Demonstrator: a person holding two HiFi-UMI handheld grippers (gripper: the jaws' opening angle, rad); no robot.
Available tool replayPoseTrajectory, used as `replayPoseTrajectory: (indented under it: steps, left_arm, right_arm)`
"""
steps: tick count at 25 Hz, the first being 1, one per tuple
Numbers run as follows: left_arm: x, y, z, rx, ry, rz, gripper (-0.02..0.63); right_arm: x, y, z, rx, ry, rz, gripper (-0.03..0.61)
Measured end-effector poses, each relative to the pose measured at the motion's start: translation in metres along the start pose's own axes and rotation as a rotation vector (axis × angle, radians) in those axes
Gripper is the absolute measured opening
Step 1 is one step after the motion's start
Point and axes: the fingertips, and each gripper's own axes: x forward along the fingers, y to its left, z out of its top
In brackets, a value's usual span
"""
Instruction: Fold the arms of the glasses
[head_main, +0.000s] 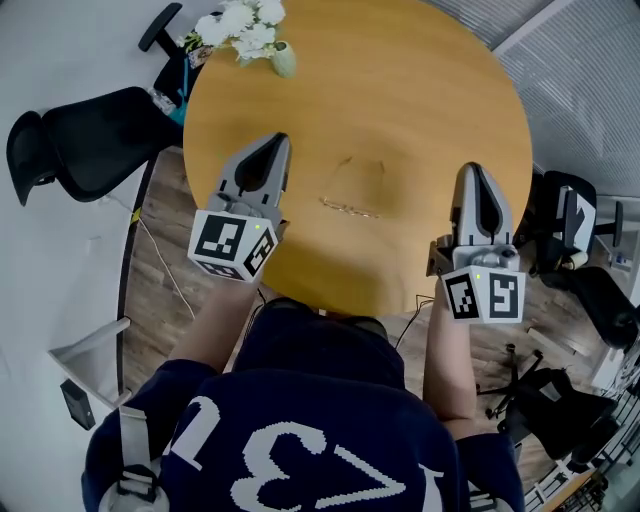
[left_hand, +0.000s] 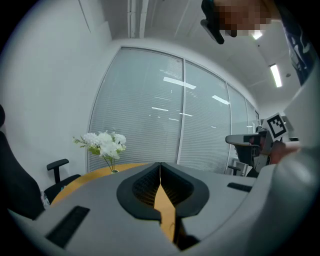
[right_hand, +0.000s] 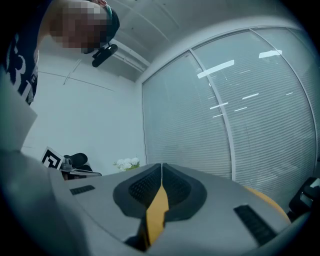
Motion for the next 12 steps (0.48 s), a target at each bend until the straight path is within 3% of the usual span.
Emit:
replayPoseTrajectory:
  steps: [5, 12]
  left_arm:
    - [0.02, -0.004, -0.046, -0.035, 0.113, -0.078, 0.017]
    - [0.041, -0.021, -0.13, -0.055, 0.339, -0.21, 0.018]
  right_arm:
    - [0.012, 0.002, -0.063, 0.041, 0.16, 0.009, 0.031]
    - [0.011, 0.001, -0.166, 0.04, 0.433, 0.047, 0.032]
